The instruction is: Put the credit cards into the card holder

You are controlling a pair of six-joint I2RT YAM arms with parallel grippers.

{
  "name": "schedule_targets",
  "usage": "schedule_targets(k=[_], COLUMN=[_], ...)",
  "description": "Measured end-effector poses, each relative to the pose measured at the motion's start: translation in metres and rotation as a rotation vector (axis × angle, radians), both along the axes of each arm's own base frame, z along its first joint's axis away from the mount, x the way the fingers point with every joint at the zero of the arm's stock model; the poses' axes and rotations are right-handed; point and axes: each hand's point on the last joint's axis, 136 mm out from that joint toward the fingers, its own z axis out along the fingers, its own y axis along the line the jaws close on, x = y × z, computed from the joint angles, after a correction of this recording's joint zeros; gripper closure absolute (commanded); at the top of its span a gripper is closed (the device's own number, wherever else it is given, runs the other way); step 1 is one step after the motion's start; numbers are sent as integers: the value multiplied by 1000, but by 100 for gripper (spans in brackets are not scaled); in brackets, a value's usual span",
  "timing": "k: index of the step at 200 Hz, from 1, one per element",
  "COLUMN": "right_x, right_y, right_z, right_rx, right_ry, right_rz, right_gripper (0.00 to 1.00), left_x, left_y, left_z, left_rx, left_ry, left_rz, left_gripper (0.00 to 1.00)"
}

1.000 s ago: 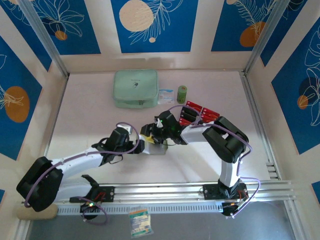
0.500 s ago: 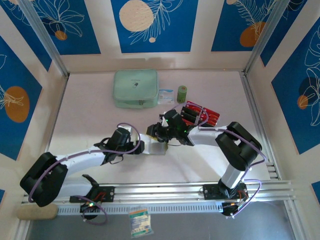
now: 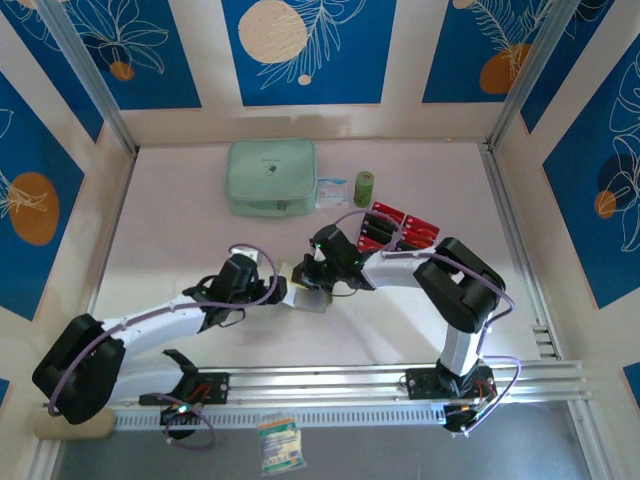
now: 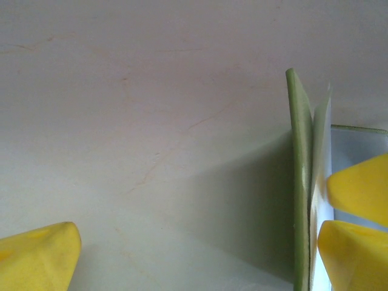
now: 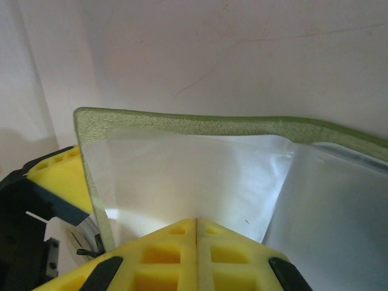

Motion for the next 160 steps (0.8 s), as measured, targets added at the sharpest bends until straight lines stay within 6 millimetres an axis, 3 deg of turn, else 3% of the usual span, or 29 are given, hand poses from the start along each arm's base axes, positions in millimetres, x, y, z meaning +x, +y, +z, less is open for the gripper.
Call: schedule_targets(k=[78, 124, 145, 160], right_x=[3, 2, 0, -3], right_y=[7, 7, 4, -2], right_z=[-15, -14, -4, 13], right_rx=[-31, -27, -26, -28], right_ry=[19, 20, 4, -32], right_rz=[16, 25, 33, 36], right_gripper=[100, 100, 98, 94], left_x=[-1, -4, 1, 1], left_y=[4, 12, 12, 13], left_z=[1, -23, -24, -26], left_rx=[12, 84, 98, 104], left_ry=[-1, 59, 58, 60], left_rz=[8, 27, 40, 47], left_gripper=[0, 0, 0, 0])
